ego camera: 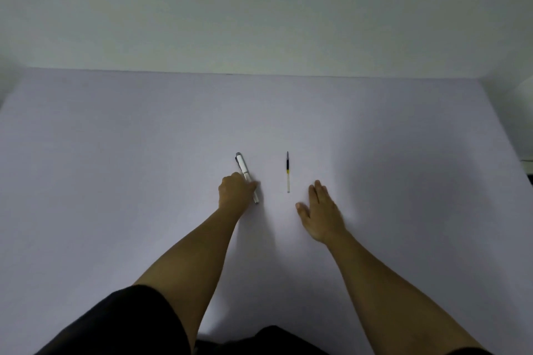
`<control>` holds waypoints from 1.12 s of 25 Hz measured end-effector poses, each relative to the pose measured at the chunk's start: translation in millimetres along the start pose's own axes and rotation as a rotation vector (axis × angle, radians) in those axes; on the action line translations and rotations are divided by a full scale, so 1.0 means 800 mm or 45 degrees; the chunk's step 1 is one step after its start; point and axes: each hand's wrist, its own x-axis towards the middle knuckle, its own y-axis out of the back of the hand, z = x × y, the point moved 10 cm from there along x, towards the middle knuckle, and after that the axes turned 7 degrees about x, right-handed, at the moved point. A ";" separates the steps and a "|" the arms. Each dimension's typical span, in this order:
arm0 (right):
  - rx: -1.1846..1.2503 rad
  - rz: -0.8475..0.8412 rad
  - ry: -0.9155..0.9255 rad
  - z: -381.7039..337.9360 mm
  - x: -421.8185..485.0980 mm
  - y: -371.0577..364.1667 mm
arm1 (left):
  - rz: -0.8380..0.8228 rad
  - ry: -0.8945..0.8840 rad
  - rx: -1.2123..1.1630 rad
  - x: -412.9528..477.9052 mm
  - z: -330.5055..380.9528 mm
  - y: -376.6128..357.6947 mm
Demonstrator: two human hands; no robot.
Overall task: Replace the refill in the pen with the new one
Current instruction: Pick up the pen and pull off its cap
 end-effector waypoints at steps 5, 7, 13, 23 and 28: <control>0.007 -0.144 -0.017 0.003 0.007 -0.004 | -0.012 0.035 0.004 0.003 0.005 -0.010; 0.076 -0.163 -0.024 0.006 0.009 0.000 | -0.040 0.041 -0.029 0.002 0.004 -0.010; 0.640 0.185 0.012 -0.013 0.005 0.062 | -0.149 -0.311 -0.116 -0.028 0.029 0.016; 1.166 0.229 0.218 -0.094 -0.034 0.107 | -0.175 -0.813 0.030 -0.107 0.056 0.065; 1.241 0.229 0.201 -0.097 -0.051 0.100 | 0.010 -0.886 0.053 -0.122 0.063 0.066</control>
